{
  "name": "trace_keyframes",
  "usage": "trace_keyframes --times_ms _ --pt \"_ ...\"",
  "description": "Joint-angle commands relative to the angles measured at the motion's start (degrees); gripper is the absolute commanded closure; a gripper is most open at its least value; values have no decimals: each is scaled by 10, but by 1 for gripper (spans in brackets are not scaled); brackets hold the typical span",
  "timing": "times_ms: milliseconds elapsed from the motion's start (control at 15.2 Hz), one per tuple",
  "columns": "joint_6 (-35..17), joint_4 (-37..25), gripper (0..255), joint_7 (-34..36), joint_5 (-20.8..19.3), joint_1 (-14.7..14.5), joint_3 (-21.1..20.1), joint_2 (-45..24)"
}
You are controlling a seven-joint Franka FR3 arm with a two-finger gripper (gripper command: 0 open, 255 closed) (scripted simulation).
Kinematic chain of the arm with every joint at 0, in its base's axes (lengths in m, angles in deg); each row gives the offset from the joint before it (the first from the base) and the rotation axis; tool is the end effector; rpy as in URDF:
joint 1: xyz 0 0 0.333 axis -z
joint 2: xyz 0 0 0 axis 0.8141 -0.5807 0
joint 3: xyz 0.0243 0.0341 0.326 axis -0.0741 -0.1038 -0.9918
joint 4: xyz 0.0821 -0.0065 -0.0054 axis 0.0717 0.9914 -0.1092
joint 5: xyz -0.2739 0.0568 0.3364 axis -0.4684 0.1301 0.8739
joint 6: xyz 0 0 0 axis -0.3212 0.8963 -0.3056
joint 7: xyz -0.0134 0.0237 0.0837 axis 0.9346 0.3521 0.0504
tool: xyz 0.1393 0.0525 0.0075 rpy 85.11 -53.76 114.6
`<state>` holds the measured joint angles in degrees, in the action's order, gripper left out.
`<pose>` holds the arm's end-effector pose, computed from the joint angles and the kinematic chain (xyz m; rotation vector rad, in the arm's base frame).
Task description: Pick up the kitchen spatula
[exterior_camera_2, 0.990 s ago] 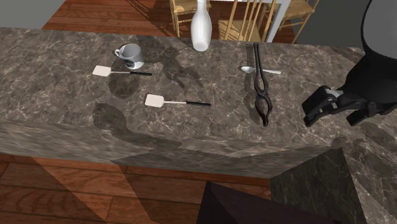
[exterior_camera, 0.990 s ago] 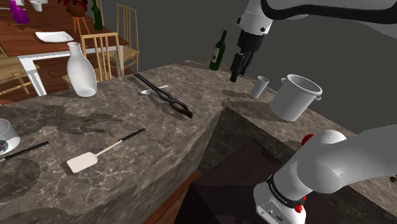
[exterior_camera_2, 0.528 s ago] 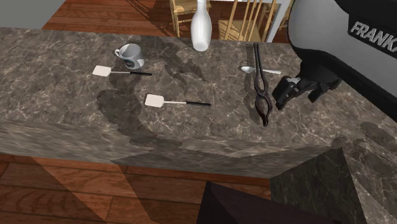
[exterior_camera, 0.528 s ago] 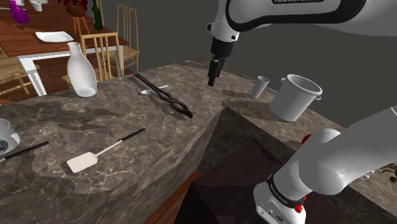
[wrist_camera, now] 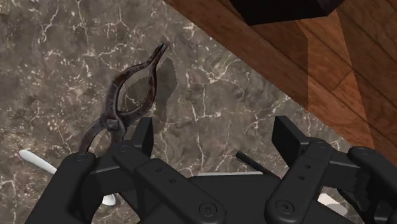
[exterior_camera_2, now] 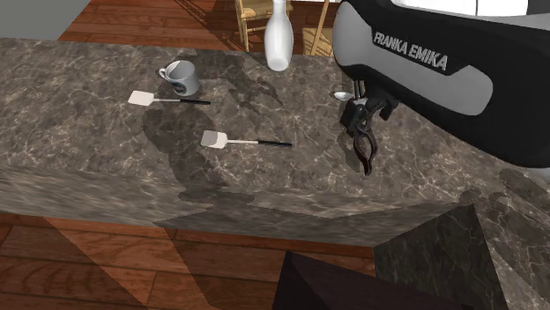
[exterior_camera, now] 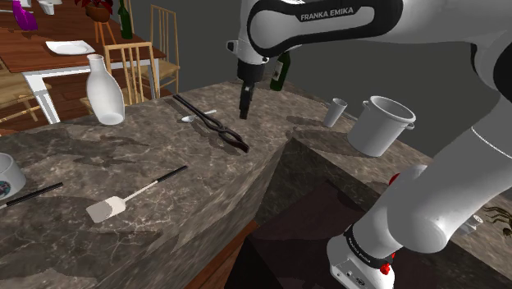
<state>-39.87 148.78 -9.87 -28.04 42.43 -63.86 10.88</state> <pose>0.5447 0.1636 0.4204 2.8601 1.2142 -0.0993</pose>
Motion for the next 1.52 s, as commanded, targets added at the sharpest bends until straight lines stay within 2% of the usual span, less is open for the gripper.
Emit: trace_keyframes --times_ms 0,792,1452 --pt "-19 -16 0 -18 -4 -10 -9 -34" --pt "-76 -146 0 -114 -52 -70 -64 -222" --pt "-102 -254 0 -186 -109 -136 -102 -360"
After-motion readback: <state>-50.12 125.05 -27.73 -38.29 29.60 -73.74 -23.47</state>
